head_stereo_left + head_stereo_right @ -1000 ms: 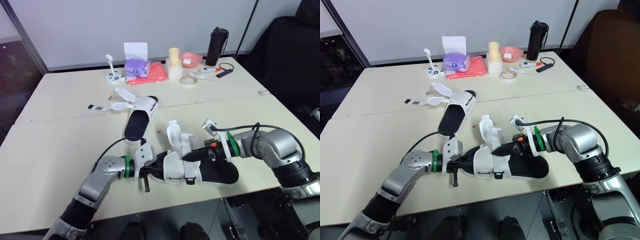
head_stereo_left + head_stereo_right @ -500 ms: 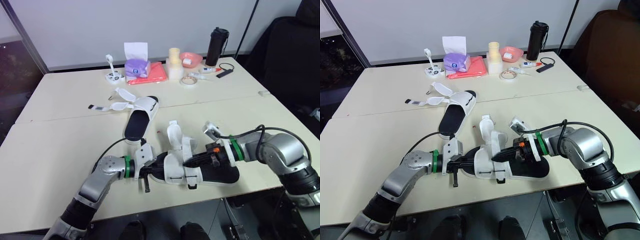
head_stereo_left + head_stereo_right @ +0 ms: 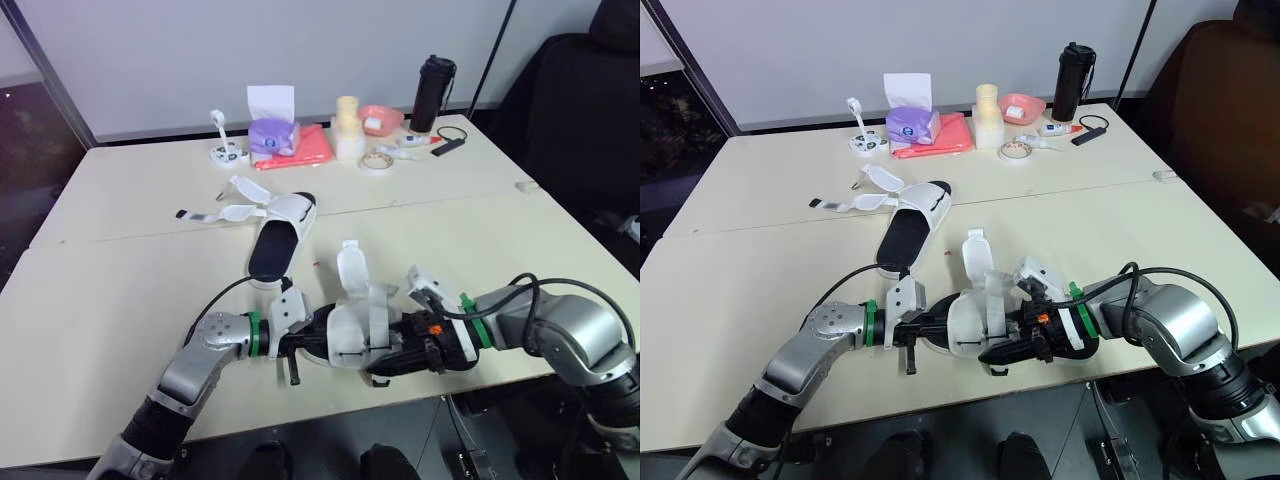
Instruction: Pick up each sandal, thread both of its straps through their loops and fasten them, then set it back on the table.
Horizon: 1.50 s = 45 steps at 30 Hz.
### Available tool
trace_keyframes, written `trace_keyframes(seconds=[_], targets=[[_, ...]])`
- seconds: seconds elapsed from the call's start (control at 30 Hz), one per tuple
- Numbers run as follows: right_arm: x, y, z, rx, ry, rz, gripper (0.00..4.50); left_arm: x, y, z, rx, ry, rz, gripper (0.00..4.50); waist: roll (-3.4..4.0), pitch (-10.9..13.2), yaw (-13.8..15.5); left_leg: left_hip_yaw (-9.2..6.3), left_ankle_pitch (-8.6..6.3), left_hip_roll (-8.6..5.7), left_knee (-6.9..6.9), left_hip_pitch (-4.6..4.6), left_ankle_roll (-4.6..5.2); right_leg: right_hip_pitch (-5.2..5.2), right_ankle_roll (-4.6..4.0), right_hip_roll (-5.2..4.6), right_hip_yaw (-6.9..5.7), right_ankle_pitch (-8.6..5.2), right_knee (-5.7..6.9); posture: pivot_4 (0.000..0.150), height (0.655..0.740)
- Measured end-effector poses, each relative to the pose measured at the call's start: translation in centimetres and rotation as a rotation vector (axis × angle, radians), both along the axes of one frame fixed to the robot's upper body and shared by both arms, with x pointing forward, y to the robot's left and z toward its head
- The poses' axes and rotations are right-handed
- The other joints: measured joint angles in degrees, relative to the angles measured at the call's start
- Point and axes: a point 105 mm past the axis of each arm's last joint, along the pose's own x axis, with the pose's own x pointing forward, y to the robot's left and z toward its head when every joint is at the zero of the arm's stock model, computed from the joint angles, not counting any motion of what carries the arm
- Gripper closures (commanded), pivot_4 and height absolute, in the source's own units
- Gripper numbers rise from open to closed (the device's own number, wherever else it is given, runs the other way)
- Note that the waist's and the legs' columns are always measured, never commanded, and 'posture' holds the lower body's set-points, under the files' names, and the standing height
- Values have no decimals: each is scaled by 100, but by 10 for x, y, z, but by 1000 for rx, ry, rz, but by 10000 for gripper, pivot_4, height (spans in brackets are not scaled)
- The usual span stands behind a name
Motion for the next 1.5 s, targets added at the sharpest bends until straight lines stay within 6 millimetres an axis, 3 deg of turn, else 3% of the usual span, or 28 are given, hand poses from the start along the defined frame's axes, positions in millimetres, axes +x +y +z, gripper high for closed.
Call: trace_keyframes(seconds=[0.2, 0.4, 0.5, 0.67, 1.17, 1.23, 1.43, 1.47, 1.5], targets=[[-14, -31, 23, -42, -24, -65, 145, 0, 0, 0, 1, 1, -1, 45000, -1, 1, 15, 0, 0, 0, -1, 0, 0, 2, 0, -1, 0, 0, -2, 1500, 7400], [-30, -35, 22, 5, 65, -113, 145, 0, -2, 0, -2, -1, -5, 45000, -2, 1, 1, 0, 0, 0, -2, 0, 0, 2, 0, -1, 0, 0, -1, 1500, 7400], [-34, -31, 12, 41, 121, -152, 145, 1, -3, 0, -5, 1, -8, 45000, -3, 1, 3, 1, 0, 0, -1, 0, 0, 2, 0, -1, 0, 0, -2, 1500, 7400], [-39, -26, -21, 32, 209, -217, 145, 1, -3, 0, -5, 3, -11, 45000, -4, 2, 3, 2, 0, 0, -1, -1, 0, 2, 0, 0, 1, 0, -2, 1500, 7400], [-26, 3, -33, 113, 205, -253, 145, 1, -2, 0, 1, 2, -12, 45000, -4, 1, -6, -1, 0, 0, -2, 1, 0, 1, 0, 0, 0, 0, -1, 1500, 7400], [-26, 6, -35, 124, 212, -258, 8389, 1, -2, 0, 1, 2, -12, 45000, -4, 1, -6, -1, 0, 0, -2, 1, 0, 1, 0, 0, 0, 0, -1, 1500, 7400], [-24, 11, -39, 131, 222, -275, 40304, 1, -1, 0, 2, 1, -11, 45000, -4, 1, -7, -1, 0, 0, -1, 1, 0, 1, 0, 0, 0, 0, -1, 1500, 7400], [-24, 11, -39, 126, 225, -278, 44421, 1, -1, 0, 3, 1, -11, 45000, -4, 1, -7, -1, 0, 0, -2, 1, 0, 1, 0, 0, 0, 0, -1, 1500, 7400], [-24, 10, -40, 123, 226, -282, 44421, 1, -1, 0, 4, 0, -10, 45000, -4, 1, -7, -1, 0, 0, -2, 1, 0, 1, 0, 0, 0, 0, -1, 1500, 7400]])
